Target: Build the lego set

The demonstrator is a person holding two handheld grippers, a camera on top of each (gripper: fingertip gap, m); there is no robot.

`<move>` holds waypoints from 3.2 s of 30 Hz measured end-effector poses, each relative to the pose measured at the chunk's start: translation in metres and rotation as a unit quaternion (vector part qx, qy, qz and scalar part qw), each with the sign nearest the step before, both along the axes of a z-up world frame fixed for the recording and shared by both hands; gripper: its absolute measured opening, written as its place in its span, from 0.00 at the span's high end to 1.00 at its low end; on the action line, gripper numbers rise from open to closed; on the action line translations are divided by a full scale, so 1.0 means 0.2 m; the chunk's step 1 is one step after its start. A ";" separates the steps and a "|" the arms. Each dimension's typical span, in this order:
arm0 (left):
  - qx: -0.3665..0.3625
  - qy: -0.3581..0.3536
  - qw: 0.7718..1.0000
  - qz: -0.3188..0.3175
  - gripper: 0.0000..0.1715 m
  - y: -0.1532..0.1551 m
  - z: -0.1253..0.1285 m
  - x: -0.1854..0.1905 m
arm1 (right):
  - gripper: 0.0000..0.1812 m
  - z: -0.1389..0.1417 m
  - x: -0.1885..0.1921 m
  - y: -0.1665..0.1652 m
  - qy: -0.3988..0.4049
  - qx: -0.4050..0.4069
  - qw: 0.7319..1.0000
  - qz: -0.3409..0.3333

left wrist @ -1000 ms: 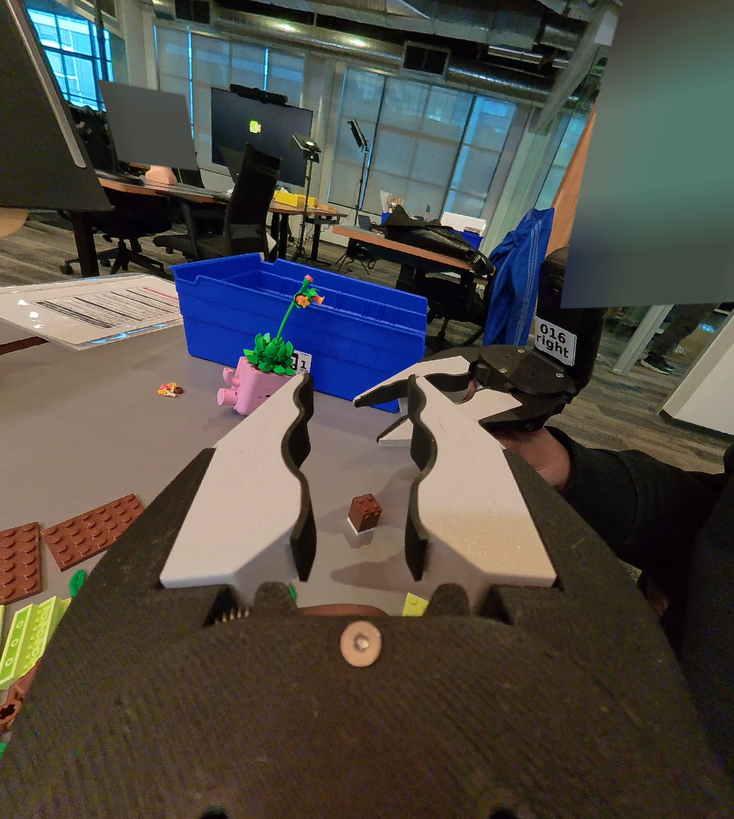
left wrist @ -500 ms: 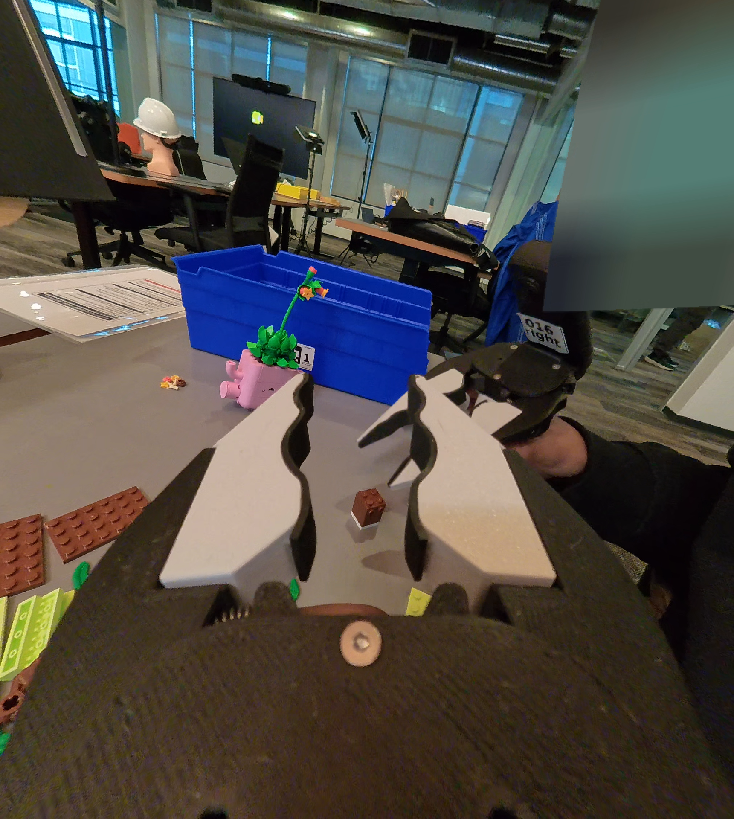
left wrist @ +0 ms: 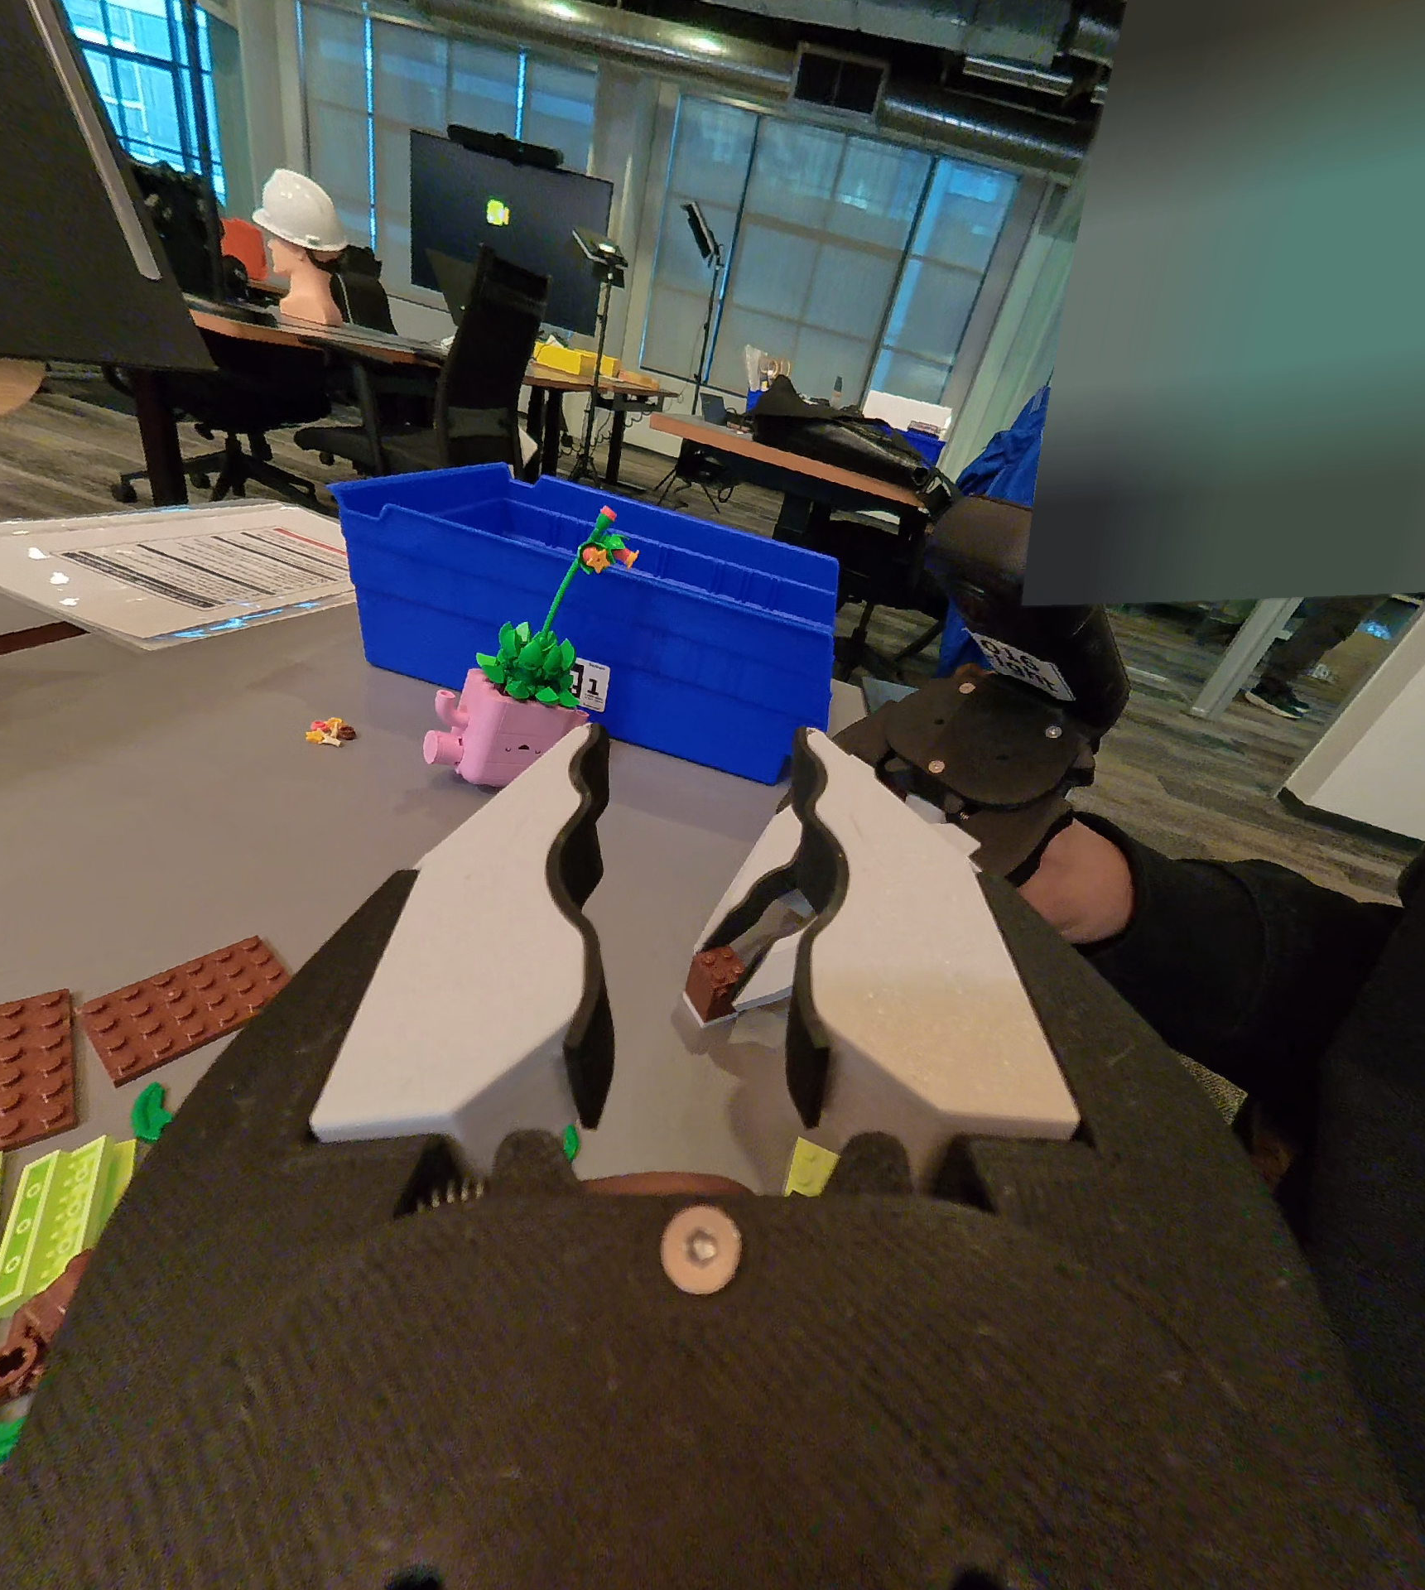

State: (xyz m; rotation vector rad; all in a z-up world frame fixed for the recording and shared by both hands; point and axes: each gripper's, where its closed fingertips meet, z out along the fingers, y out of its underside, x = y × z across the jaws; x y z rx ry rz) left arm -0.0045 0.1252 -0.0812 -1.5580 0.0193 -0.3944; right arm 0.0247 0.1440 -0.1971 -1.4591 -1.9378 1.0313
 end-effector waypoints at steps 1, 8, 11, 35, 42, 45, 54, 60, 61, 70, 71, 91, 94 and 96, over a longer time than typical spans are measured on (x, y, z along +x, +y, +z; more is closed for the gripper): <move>0.000 0.001 1.000 0.001 0.77 0.00 0.00 0.00 | 0.90 0.00 0.00 -0.01 0.002 -0.004 1.000 0.007; 0.001 0.002 1.000 0.000 0.77 0.00 0.00 0.00 | 0.90 0.02 0.02 -0.05 0.007 -0.026 0.999 0.038; -0.001 0.002 1.000 0.000 0.77 0.00 0.00 0.00 | 0.90 0.01 0.02 -0.07 0.000 -0.021 0.999 0.046; -0.010 0.004 1.000 0.000 0.77 0.01 -0.01 0.01 | 0.90 -0.03 0.03 -0.09 -0.023 -0.006 0.998 0.061; -0.010 0.004 1.000 -0.001 0.77 0.01 -0.02 0.01 | 0.90 -0.04 0.03 -0.10 -0.025 -0.004 0.998 0.063; -0.011 0.004 1.000 0.000 0.77 0.01 -0.02 0.01 | 0.90 -0.04 0.03 -0.10 -0.025 -0.003 0.998 0.064; -0.011 0.004 1.000 0.000 0.77 0.01 -0.02 0.01 | 0.90 -0.05 0.04 -0.11 -0.030 -0.001 0.997 0.075; -0.007 0.000 1.000 0.005 0.77 0.00 -0.01 -0.01 | 0.90 -0.05 0.09 -0.18 -0.040 -0.013 0.991 0.129; -0.006 -0.001 1.000 0.005 0.77 0.00 -0.01 -0.01 | 0.90 -0.06 0.11 -0.18 -0.042 -0.005 0.990 0.138; -0.008 0.001 1.000 0.004 0.77 0.00 -0.01 0.00 | 0.90 -0.07 0.17 -0.11 -0.032 0.038 0.987 0.156; -0.009 0.001 1.000 0.004 0.77 0.00 -0.01 0.00 | 0.90 -0.07 0.16 -0.11 -0.032 0.035 0.987 0.154; -0.018 0.035 0.998 0.043 0.77 -0.04 -0.01 -0.11 | 0.88 -0.07 0.18 -0.11 -0.031 0.039 0.986 0.162; -0.046 0.127 0.982 0.131 0.77 -0.14 0.00 -0.29 | 0.89 -0.07 0.18 -0.09 -0.030 0.041 0.987 0.155; -0.054 0.141 0.972 0.183 0.78 -0.24 0.01 -0.40 | 0.89 -0.07 0.18 -0.07 -0.030 0.041 0.988 0.148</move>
